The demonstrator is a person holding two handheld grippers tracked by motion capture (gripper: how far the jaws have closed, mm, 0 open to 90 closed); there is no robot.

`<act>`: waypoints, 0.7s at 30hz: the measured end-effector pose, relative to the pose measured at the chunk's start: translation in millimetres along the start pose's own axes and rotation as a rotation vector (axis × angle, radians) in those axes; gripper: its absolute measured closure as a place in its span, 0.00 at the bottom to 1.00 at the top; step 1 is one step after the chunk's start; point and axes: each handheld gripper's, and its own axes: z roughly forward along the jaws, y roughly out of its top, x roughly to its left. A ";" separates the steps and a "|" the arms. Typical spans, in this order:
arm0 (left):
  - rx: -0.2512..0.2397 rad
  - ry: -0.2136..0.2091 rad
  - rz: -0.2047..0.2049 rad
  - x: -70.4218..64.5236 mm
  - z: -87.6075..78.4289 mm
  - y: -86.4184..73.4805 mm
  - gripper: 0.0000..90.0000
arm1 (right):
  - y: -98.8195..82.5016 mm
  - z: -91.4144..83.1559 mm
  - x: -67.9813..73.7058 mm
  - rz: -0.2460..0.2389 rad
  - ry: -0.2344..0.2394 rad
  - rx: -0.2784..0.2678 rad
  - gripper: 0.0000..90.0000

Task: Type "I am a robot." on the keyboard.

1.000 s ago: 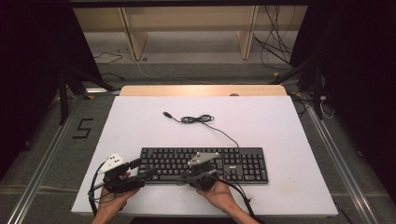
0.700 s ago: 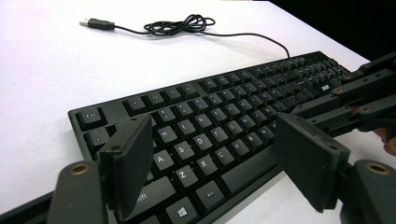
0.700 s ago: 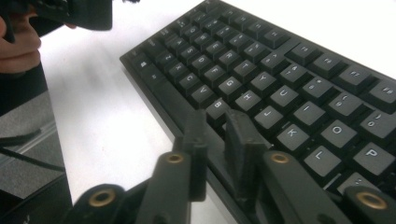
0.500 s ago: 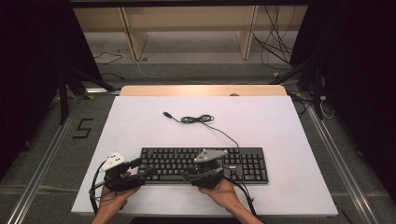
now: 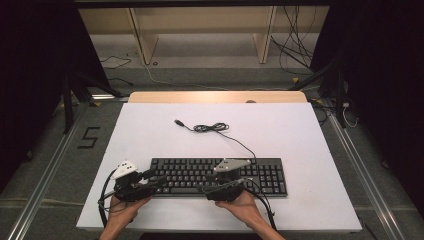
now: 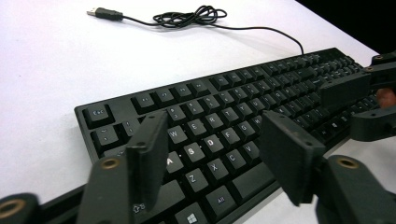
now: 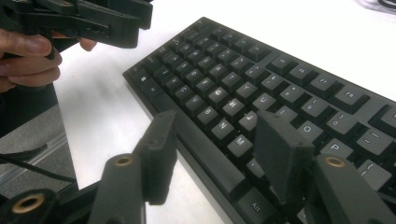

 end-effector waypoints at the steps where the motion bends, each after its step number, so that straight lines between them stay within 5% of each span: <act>1: 0.004 0.003 0.001 0.5 0.4 0.4 0.50 | 0.0 -0.6 -0.3 0.002 0.000 -0.002 0.53; 21: 0.120 0.026 0.032 5.1 19.3 6.9 0.95 | 0.3 -8.5 0.7 0.005 -0.010 -0.024 0.43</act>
